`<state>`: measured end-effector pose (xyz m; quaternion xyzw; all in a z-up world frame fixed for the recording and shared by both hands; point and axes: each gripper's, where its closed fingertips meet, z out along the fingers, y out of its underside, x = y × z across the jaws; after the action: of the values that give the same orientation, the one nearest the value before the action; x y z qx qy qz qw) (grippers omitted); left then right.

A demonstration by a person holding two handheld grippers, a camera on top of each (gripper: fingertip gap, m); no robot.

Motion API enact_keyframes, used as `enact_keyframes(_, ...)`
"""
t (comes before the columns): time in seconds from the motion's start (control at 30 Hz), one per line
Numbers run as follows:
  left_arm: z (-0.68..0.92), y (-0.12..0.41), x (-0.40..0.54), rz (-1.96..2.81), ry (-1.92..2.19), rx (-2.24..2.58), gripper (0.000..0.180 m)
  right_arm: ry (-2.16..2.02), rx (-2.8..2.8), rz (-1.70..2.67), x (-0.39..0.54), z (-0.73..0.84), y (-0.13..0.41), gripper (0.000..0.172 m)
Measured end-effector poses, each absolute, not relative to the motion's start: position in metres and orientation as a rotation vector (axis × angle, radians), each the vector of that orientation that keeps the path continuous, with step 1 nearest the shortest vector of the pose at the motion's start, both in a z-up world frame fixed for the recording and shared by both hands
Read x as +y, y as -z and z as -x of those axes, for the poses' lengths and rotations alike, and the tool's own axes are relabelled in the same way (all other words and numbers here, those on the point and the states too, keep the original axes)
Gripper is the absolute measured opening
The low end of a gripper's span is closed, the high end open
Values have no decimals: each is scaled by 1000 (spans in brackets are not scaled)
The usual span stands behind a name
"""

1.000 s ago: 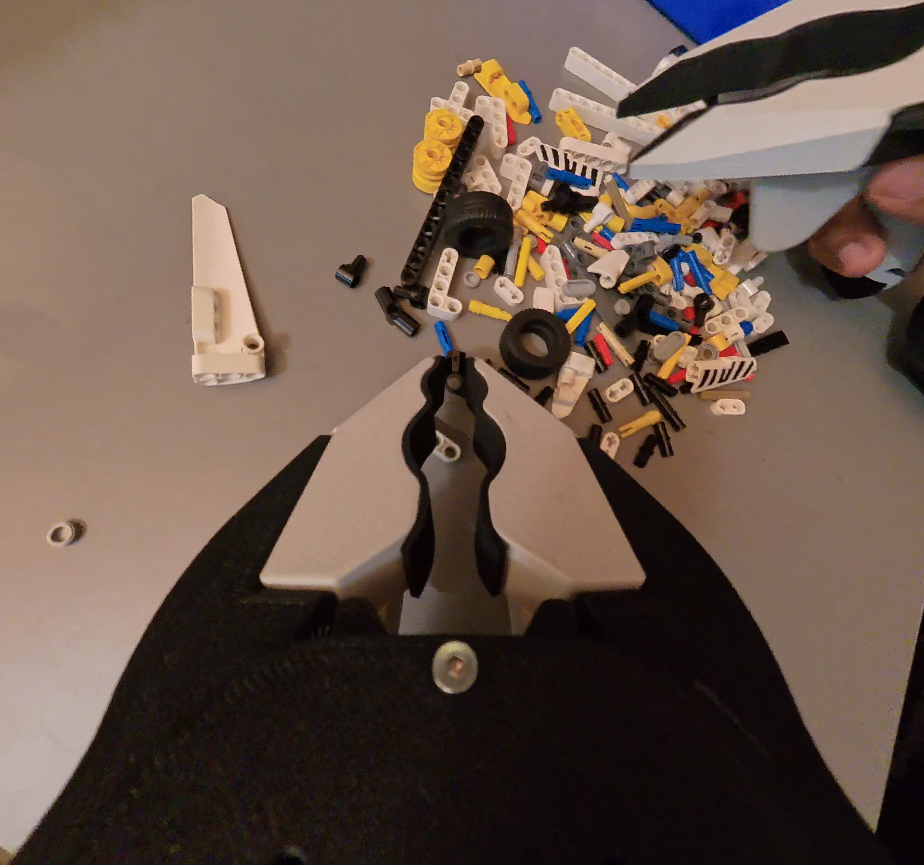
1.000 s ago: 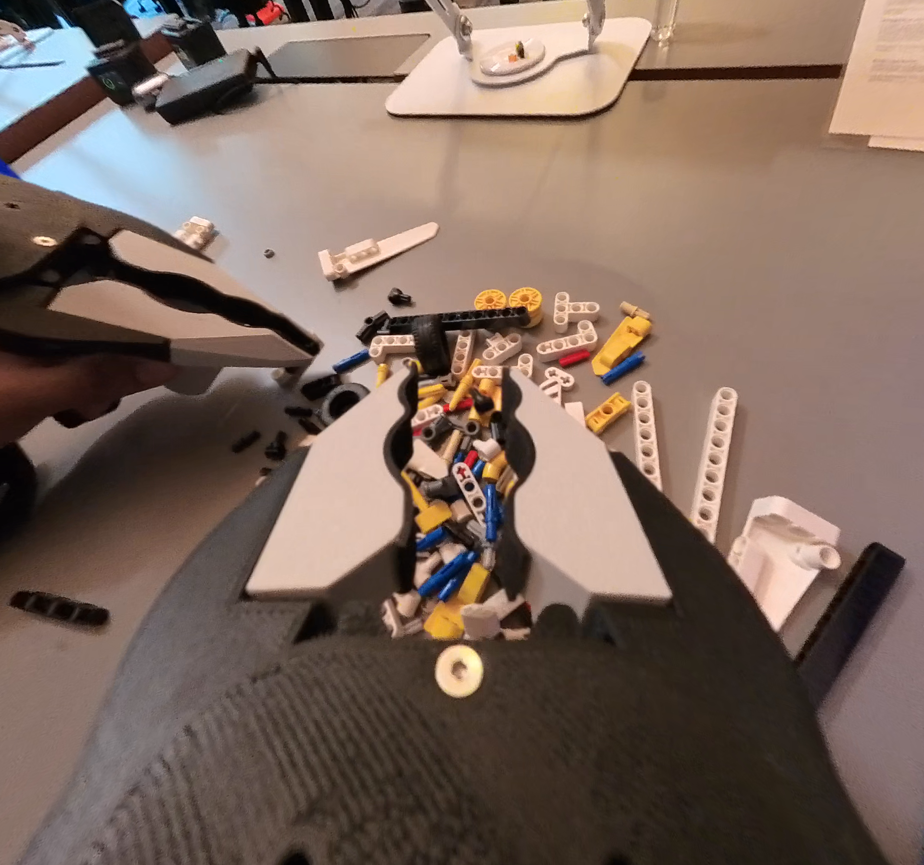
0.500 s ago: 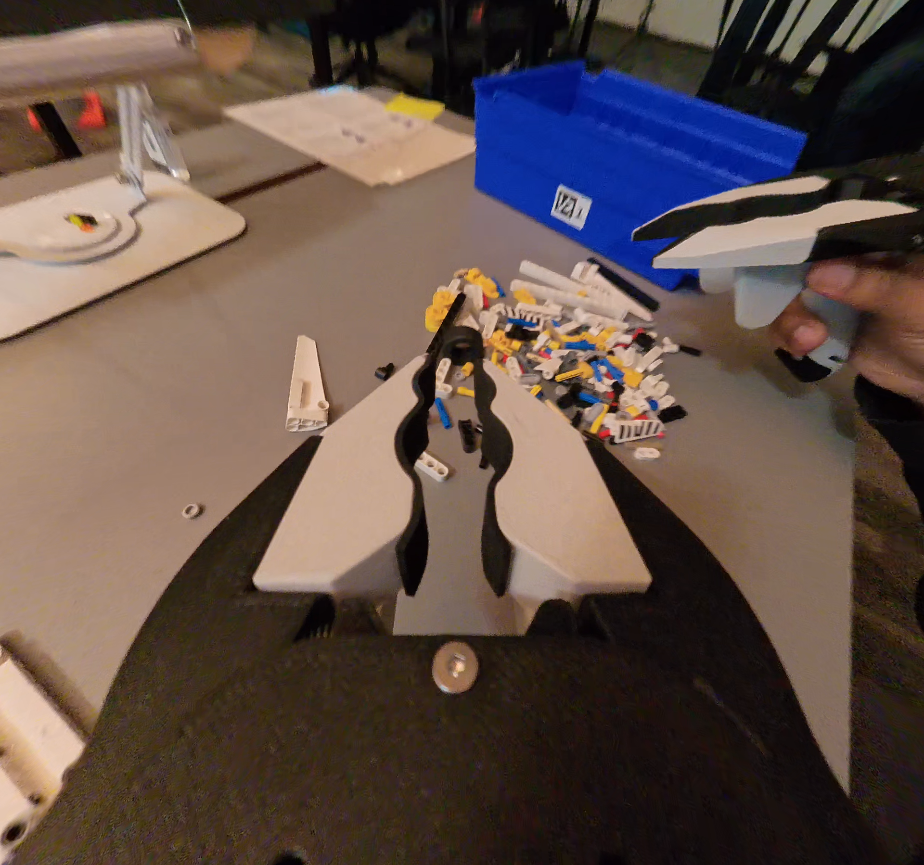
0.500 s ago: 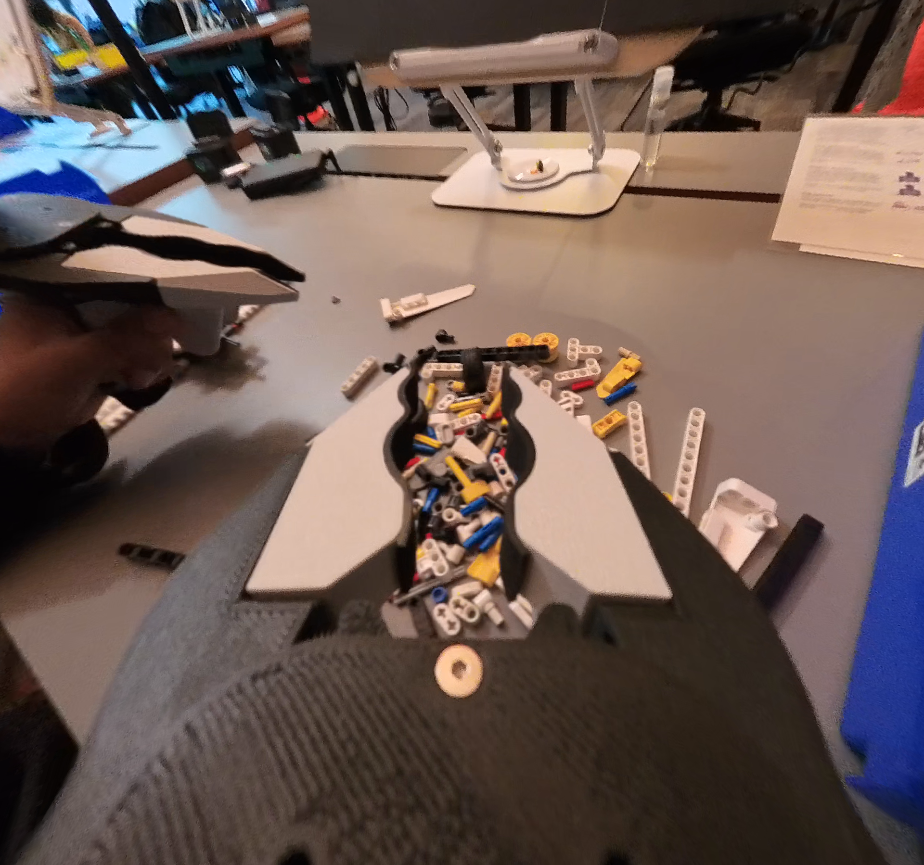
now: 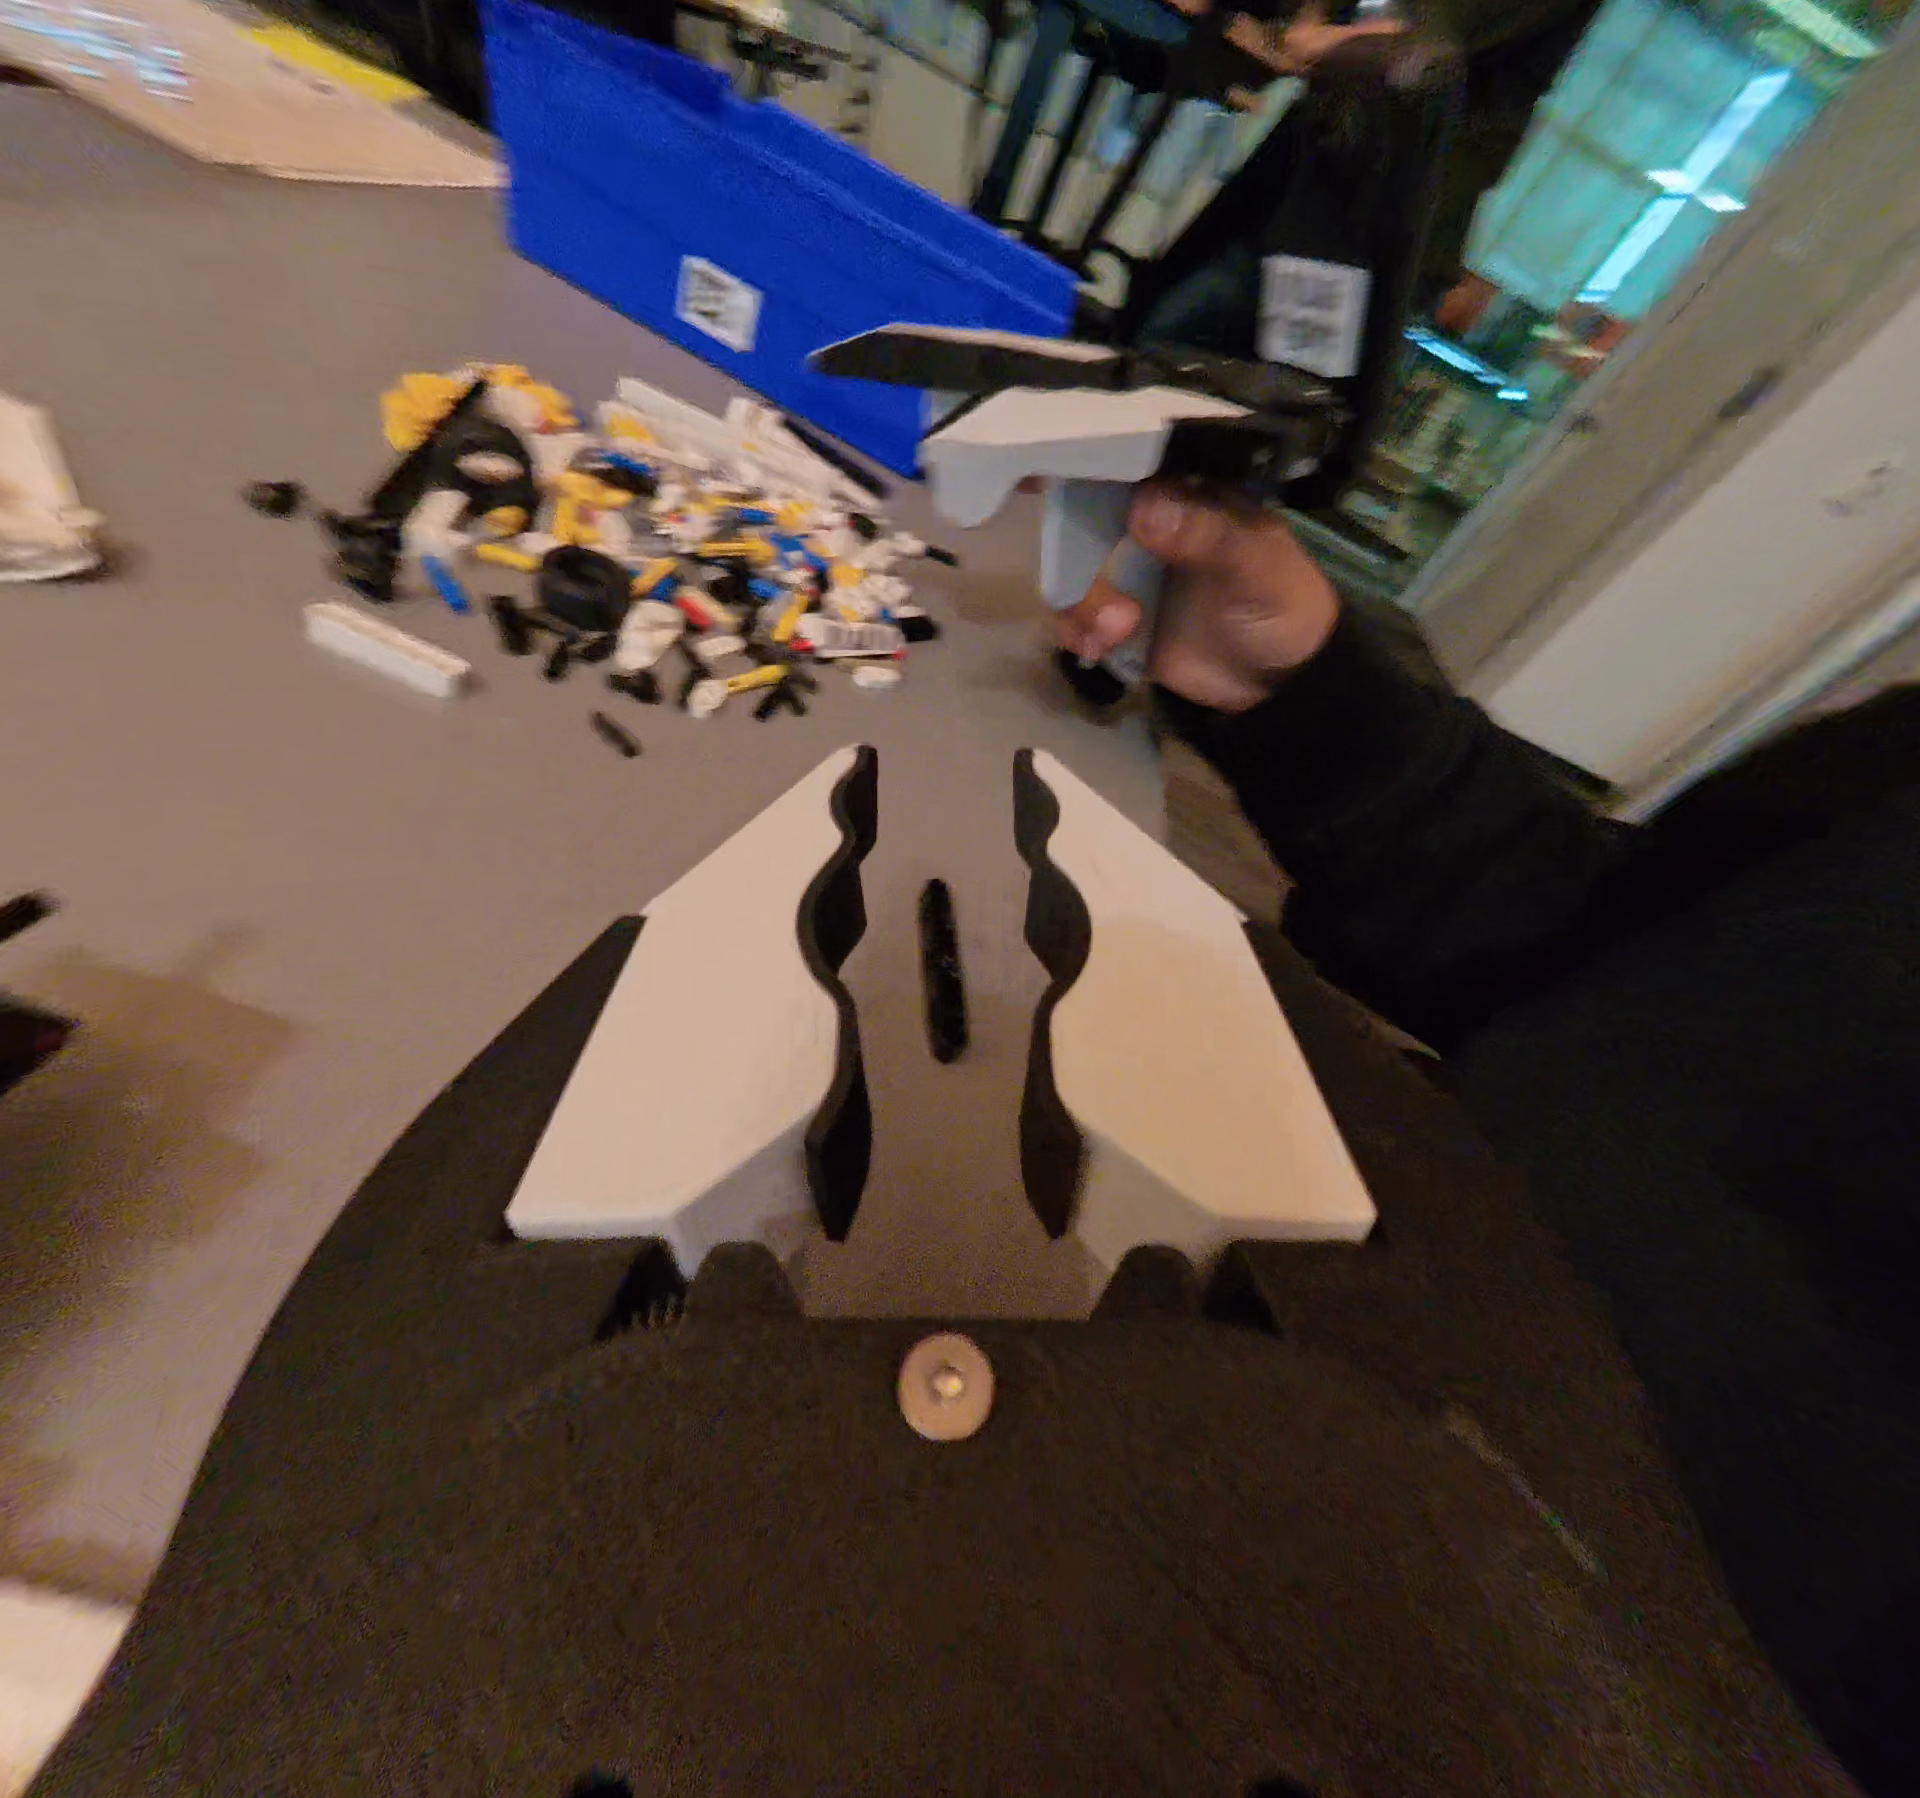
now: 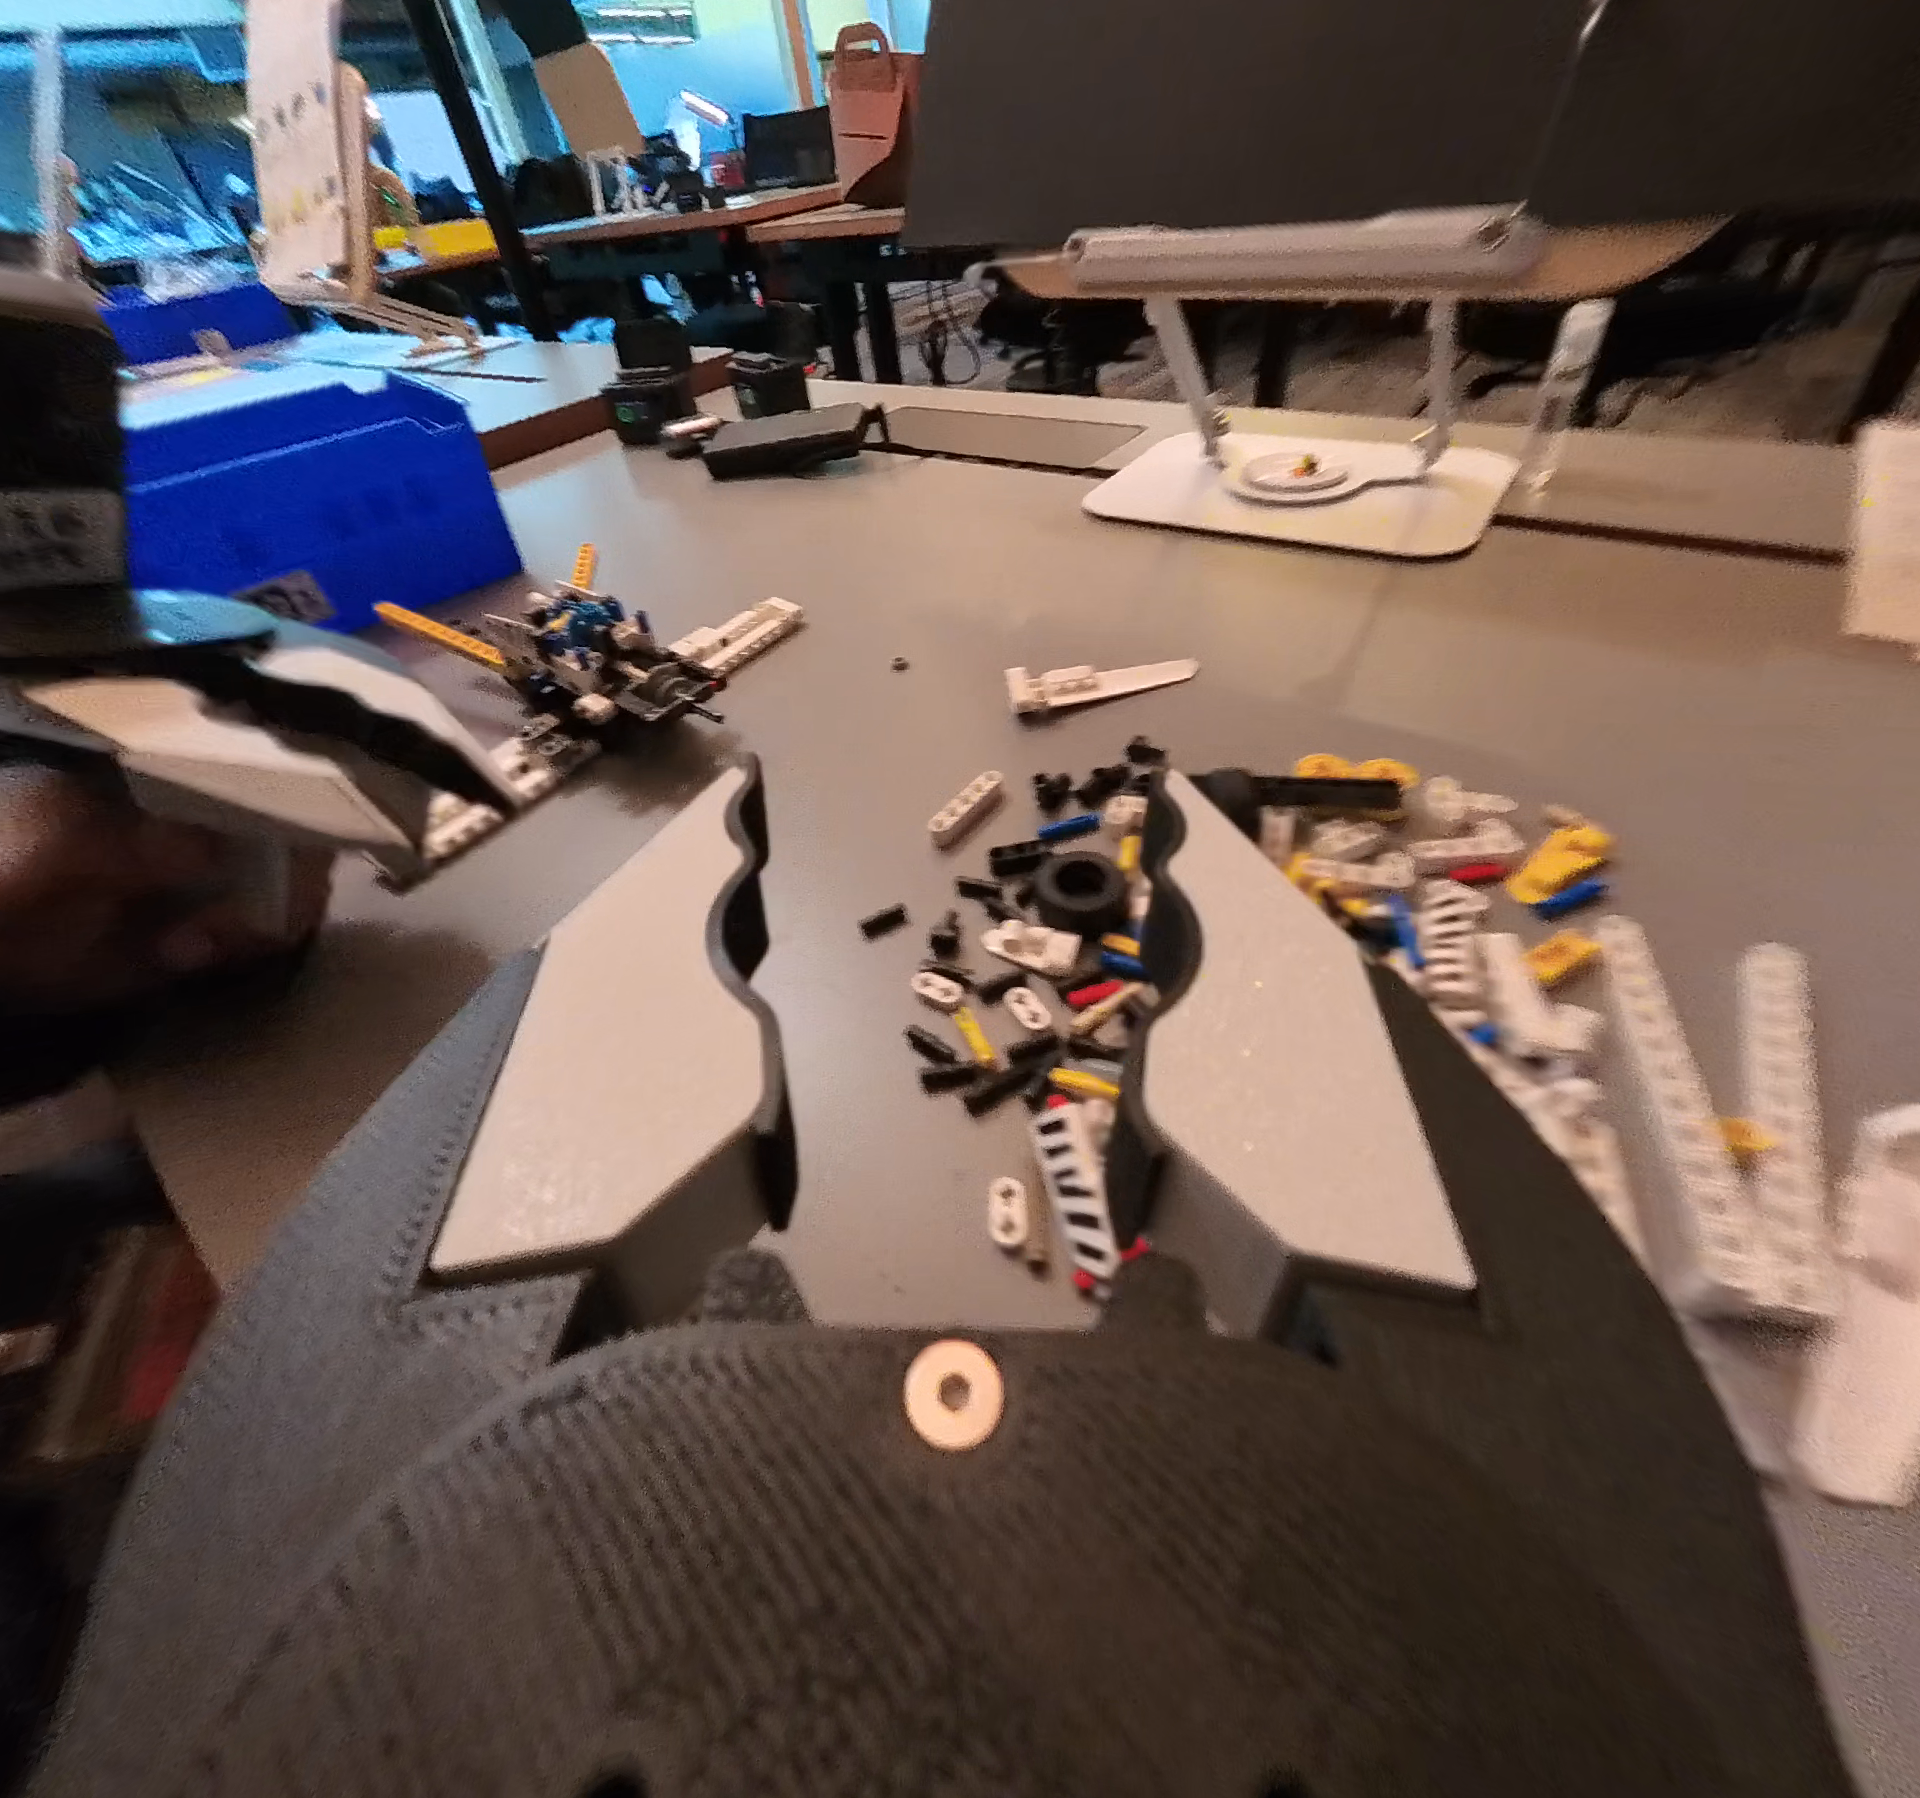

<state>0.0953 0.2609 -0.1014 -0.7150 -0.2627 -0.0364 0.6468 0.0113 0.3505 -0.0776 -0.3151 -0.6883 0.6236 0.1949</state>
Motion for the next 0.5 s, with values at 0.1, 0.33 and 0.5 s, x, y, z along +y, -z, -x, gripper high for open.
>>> enact_keyframes(0.1, -103, 89, 259, 1563, 61, -525, 24, -1742, -2021, 904, 330, -21, 98, 67)
enact_keyframes(0.33, -108, 80, 250, 1520, -16, -487, 24, -1628, -2005, 741, 316, -38, 100, 42)
enact_keyframes(0.5, -114, 84, 256, 1599, -141, -444, 23, -1628, -2042, 758, 314, -37, 104, 41)
